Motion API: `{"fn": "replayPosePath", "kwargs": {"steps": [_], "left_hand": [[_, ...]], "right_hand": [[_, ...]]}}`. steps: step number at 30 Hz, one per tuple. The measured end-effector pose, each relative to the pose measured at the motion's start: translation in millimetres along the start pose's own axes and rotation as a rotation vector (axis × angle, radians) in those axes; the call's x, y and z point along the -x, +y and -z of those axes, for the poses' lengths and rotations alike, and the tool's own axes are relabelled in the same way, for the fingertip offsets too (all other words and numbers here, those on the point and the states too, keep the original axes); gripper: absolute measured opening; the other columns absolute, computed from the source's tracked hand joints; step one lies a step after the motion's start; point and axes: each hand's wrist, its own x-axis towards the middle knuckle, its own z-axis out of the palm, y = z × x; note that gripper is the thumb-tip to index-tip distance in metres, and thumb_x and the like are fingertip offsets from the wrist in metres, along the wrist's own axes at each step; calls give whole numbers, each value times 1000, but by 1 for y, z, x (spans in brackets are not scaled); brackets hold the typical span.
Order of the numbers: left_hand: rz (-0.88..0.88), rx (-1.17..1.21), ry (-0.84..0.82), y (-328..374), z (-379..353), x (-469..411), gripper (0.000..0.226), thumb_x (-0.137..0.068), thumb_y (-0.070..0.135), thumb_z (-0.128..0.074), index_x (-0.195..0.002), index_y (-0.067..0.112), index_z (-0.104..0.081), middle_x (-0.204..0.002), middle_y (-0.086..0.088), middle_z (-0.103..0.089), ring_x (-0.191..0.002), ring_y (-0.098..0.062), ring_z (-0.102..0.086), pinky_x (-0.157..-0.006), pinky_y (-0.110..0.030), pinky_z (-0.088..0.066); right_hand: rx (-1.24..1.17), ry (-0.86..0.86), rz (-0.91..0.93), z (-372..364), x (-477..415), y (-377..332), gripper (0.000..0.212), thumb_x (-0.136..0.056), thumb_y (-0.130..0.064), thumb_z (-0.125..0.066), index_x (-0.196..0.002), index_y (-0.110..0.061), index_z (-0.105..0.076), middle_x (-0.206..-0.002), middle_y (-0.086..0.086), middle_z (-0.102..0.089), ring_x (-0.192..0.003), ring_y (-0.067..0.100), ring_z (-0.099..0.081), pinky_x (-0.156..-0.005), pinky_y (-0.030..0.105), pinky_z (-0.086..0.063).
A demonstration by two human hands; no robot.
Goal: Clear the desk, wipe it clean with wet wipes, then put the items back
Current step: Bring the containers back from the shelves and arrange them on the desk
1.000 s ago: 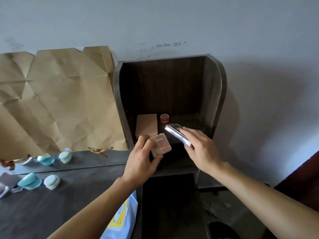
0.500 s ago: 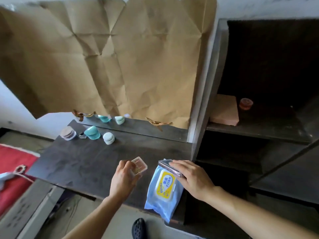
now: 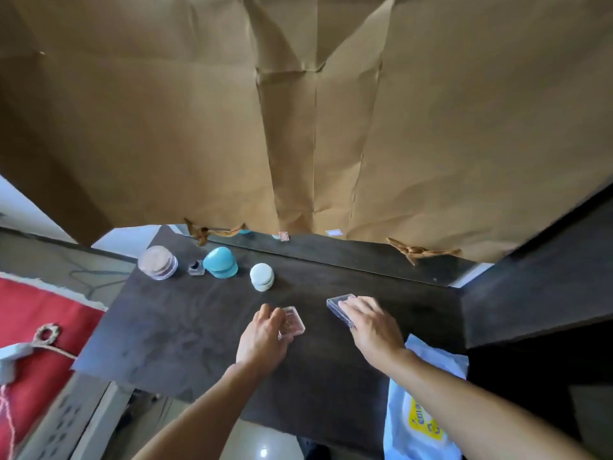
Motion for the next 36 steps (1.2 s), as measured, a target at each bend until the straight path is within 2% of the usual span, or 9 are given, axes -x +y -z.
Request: {"fn": "replayPosePath", "kwargs": {"steps": [7, 12, 16, 19, 22, 26, 28, 32, 36], "left_hand": [[-284, -203, -96, -16, -7, -68, 45, -81, 22, -64, -123, 17, -50, -119, -3, -47, -110, -25, -48, -88, -35, -43], [-448, -430, -96, -23, -19, -105, 58, -44, 18, -87, -98, 14, -66, -96, -6, -66, -106, -32, -61, -93, -39, -50], [-452, -480, -94, -20, -23, -120, 53, -71, 19, -73, -121, 12, -57, -119, -11, -60, -130, -35, -43, -115, -44, -26], [-420, -548, -98, -20, -22, -120, 56, -78, 21, -68, -131, 12, -50, -132, -13, -51, -137, -35, -32, -118, -44, -16], [-416, -560, -53, -15, -13, -113, 47, -60, 15, -78, -105, 8, -67, -113, -17, -62, -120, -39, -52, -108, -47, -36], [-415, -433, 49, 6, -4, -89, 36, -51, 10, -81, -83, 12, -66, -85, -9, -63, -84, -31, -64, -77, -41, -55], [-405, -404, 51, 23, -4, -73, 37, -50, 15, -84, -82, 14, -66, -81, -5, -65, -74, -26, -65, -62, -34, -54], [-428, -363, 68, 74, -8, -33, 30, -52, 22, -83, -71, 20, -61, -68, 3, -63, -61, -19, -65, -46, -28, -48], [-455, -232, 103, 136, -20, 16, 19, -65, 19, -76, -71, 19, -58, -64, 3, -59, -58, -22, -62, -40, -28, -41]], "right_hand": [[182, -97, -173, -40, -26, -14, 64, -53, -2, -83, -114, -13, -66, -121, 12, -62, -113, 35, -57, -69, 39, -59], [217, -184, -216, -56, -47, -28, 70, -52, -21, -87, -117, -15, -63, -126, 16, -59, -117, 36, -55, -68, 34, -59], [208, -201, -216, -60, -55, -28, 76, -46, -40, -90, -113, -15, -64, -128, 17, -57, -120, 35, -54, -66, 33, -59], [124, -217, -173, -56, -52, -25, 69, -73, -35, -77, -133, -15, -49, -150, 16, -32, -139, 33, -28, -92, 41, -51], [58, -193, -160, -43, -41, -15, 55, -85, -28, -64, -136, -18, -44, -153, 13, -26, -141, 30, -21, -103, 44, -42], [6, -88, -160, -17, -14, 2, 42, -78, -25, -69, -119, -16, -60, -133, 9, -53, -122, 28, -50, -80, 41, -55], [-5, -44, -159, -4, 6, 14, 35, -74, -26, -71, -108, -18, -66, -116, 2, -63, -104, 24, -61, -67, 35, -55], [-30, 26, -161, 27, 51, 38, 26, -78, -29, -56, -98, -19, -67, -92, -2, -66, -86, 23, -64, -60, 36, -54], [-36, 132, -71, 66, 106, 66, 31, -77, -35, -47, -94, -21, -68, -84, -6, -66, -78, 18, -66, -55, 30, -54]]}}
